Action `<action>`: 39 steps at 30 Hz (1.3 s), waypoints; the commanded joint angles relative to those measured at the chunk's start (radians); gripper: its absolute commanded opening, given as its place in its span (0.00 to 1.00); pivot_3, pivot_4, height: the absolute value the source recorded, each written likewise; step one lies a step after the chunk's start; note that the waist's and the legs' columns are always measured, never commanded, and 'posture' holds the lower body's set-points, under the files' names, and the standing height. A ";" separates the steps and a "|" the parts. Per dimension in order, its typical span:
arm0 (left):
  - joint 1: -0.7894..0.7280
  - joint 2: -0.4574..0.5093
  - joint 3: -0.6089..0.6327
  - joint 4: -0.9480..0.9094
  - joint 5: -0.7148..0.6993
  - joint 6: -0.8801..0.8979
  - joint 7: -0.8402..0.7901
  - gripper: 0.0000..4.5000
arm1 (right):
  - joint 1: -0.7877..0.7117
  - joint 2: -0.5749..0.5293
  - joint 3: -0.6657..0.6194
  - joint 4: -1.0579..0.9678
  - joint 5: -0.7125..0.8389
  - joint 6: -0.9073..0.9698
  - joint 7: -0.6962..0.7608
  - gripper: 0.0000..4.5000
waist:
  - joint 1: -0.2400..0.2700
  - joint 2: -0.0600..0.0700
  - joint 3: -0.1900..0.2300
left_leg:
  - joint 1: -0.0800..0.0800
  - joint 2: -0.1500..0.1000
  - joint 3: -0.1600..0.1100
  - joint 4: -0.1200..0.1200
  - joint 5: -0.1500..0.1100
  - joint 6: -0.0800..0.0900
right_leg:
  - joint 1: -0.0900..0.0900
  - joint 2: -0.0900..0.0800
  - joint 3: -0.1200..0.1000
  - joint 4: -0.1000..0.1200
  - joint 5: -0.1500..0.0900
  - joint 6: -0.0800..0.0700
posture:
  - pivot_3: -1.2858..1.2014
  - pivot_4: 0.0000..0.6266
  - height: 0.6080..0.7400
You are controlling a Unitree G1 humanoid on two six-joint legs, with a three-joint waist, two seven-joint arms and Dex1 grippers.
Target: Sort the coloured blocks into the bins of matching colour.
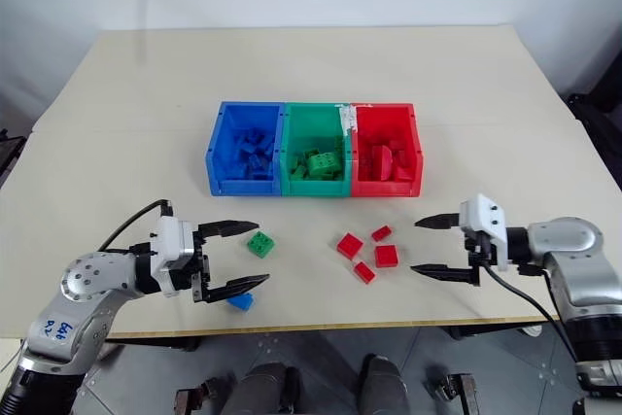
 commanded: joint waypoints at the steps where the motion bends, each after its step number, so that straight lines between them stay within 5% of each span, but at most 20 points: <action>1: 0.066 0.027 0.070 -0.047 -0.025 -0.016 -0.014 1.00 | -0.044 0.034 0.059 0.081 -0.070 -0.066 0.017 1.00 | 0.004 0.000 0.000 | -0.001 -0.001 -0.001 0.000 0.000 0.000 | 0.000 0.000 0.000 0.000 0.000 0.000 | 0.52 0.24 1.00; 5: 0.161 0.049 0.095 -0.103 -0.053 -0.002 -0.047 1.00 | -0.086 0.071 0.093 0.168 -0.101 -0.116 0.032 0.91 | 0.007 0.000 0.000 | -0.001 -0.002 0.000 0.000 -0.001 0.001 | 0.000 -0.002 0.000 -0.001 0.000 0.000 | 0.52 0.24 1.00; 14: 0.140 0.025 0.069 -0.109 -0.061 0.001 -0.034 1.00 | -0.104 0.113 0.067 0.219 -0.085 -0.153 0.025 0.31 | 0.007 0.000 0.000 | 0.001 -0.001 -0.001 0.000 0.000 0.000 | 0.001 -0.001 -0.001 0.000 0.000 0.000 | 0.52 0.24 1.00; 23: 0.109 -0.069 0.123 -0.080 -0.093 0.011 0.063 1.00 | -0.223 0.125 -0.105 0.104 0.095 0.103 -0.131 0.31 | 0.003 0.000 0.000 | 0.000 -0.001 -0.003 0.000 0.000 0.000 | 0.001 -0.001 0.000 0.001 0.000 0.000 | 0.52 0.24 1.00; 33: 0.147 -0.084 0.196 -0.065 -0.080 -0.007 0.128 1.00 | -0.650 0.284 -0.103 0.545 -0.097 0.022 -0.492 0.31 | -0.006 0.000 0.000 | -0.002 -0.001 -0.002 0.000 0.000 -0.001 | -0.001 0.000 -0.001 0.001 0.000 0.000 | 0.52 0.24 1.00; 39: 0.157 -0.075 0.207 -0.076 -0.085 -0.005 0.128 1.00 | -0.696 0.277 -0.119 0.646 -0.114 -0.048 -0.448 0.77 | -0.007 0.000 0.000 | -0.003 -0.002 -0.003 0.000 0.000 0.000 | -0.001 -0.001 -0.002 0.000 0.000 -0.001 | 0.52 0.24 1.00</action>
